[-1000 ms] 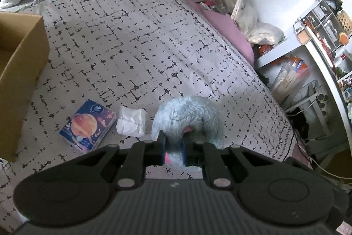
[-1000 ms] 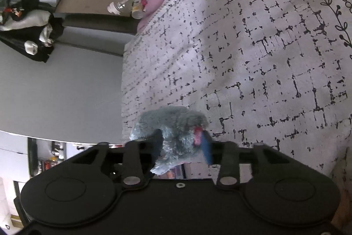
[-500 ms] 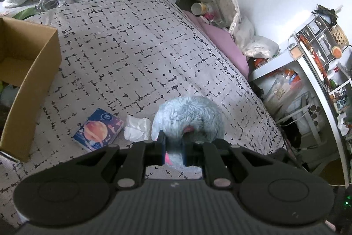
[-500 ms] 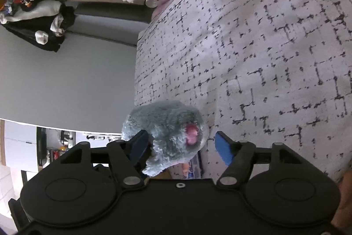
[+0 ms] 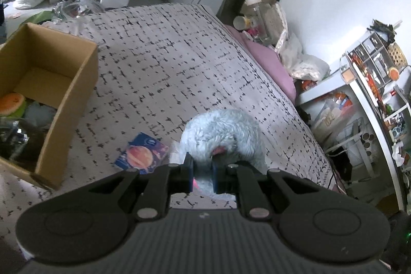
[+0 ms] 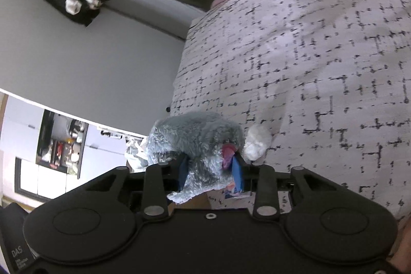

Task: Organize soft objects
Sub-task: 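Carry the mouse plush over the box and open both tools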

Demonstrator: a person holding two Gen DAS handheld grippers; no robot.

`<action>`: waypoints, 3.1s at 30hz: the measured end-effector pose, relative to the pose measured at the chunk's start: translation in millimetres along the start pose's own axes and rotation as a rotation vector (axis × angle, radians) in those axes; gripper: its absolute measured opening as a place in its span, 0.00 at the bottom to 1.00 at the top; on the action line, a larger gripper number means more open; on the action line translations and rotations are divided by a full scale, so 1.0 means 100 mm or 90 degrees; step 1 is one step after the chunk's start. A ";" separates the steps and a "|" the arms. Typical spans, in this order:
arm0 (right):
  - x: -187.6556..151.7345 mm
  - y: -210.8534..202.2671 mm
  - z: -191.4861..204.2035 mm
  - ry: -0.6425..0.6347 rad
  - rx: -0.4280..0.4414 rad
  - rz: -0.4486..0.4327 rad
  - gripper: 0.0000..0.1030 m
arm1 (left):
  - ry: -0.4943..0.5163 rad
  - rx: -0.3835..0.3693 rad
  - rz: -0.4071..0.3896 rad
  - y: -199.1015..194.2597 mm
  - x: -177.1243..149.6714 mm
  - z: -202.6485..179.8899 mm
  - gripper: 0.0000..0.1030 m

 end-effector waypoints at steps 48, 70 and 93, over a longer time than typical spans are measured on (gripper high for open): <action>-1.34 0.89 1.18 -0.242 0.071 0.070 0.35 | -0.144 0.010 -0.067 -0.79 0.33 1.86 0.12; -1.38 1.14 1.25 -0.251 0.023 0.061 0.42 | -0.151 0.047 -0.052 -0.52 0.57 2.21 0.13; -1.05 0.55 1.17 -0.221 -0.010 -0.014 0.64 | -0.068 0.151 -0.077 -0.80 0.56 1.75 0.65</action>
Point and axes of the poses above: each gripper's, at about its wrist camera, not at the fingertips, and y roughly the way its jaws point, z to its left, x to its top, the point moved 2 cm from there along y, roughly the way its jaws point, and after that the axes turned 5 degrees about y, right-handed, at the moved point
